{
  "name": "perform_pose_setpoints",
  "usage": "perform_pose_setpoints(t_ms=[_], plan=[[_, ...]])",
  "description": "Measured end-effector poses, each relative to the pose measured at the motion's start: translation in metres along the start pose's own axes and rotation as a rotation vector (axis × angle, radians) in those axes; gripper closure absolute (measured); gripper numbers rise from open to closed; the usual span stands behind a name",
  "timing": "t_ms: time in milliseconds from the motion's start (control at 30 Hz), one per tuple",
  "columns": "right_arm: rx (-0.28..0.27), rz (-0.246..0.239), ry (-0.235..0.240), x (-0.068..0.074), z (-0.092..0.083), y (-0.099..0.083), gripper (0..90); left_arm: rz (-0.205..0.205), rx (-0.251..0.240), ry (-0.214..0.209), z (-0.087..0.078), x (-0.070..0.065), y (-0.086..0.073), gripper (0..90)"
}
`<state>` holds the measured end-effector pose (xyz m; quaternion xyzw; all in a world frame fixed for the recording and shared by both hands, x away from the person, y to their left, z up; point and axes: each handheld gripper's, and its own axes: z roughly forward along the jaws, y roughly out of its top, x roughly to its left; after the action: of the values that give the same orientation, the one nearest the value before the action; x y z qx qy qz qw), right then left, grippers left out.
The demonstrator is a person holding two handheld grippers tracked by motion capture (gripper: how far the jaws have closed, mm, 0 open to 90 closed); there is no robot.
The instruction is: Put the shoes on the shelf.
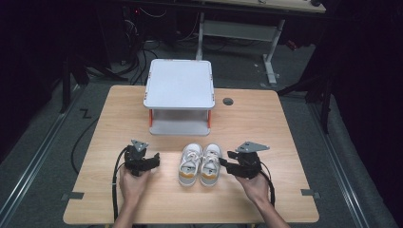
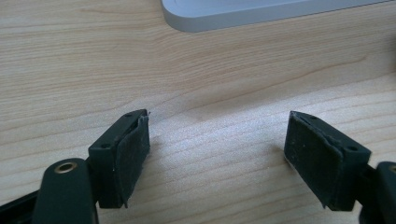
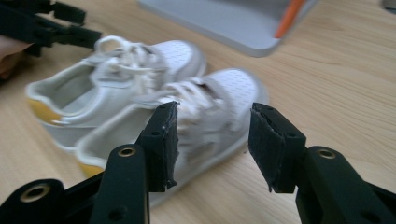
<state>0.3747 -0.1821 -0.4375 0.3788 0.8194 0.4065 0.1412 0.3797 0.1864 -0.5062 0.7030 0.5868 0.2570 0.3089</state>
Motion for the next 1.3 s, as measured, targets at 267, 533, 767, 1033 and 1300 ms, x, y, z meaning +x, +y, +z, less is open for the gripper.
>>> perform_pose_setpoints(t_ms=[267,533,767,1033,1300], plan=[[0.0,0.105,-0.145,-0.045,0.0,-0.03,51.9,-0.003,-0.001,-0.001,0.0,0.0,0.0,23.1],[0.036,0.16,-0.277,-0.078,0.003,-0.053,50.3,-0.005,0.0,0.0,0.0,-0.001,0.0,23.2],[0.055,0.187,-0.351,-0.094,0.003,-0.065,47.4,-0.003,-0.001,0.002,0.0,-0.001,0.0,23.1],[0.045,0.194,-0.375,-0.101,0.002,-0.071,42.1,-0.003,0.006,-0.016,0.0,-0.002,0.002,24.9],[0.047,0.197,-0.376,-0.101,0.002,-0.071,39.3,-0.041,0.028,-0.066,-0.01,-0.005,0.005,26.6]])
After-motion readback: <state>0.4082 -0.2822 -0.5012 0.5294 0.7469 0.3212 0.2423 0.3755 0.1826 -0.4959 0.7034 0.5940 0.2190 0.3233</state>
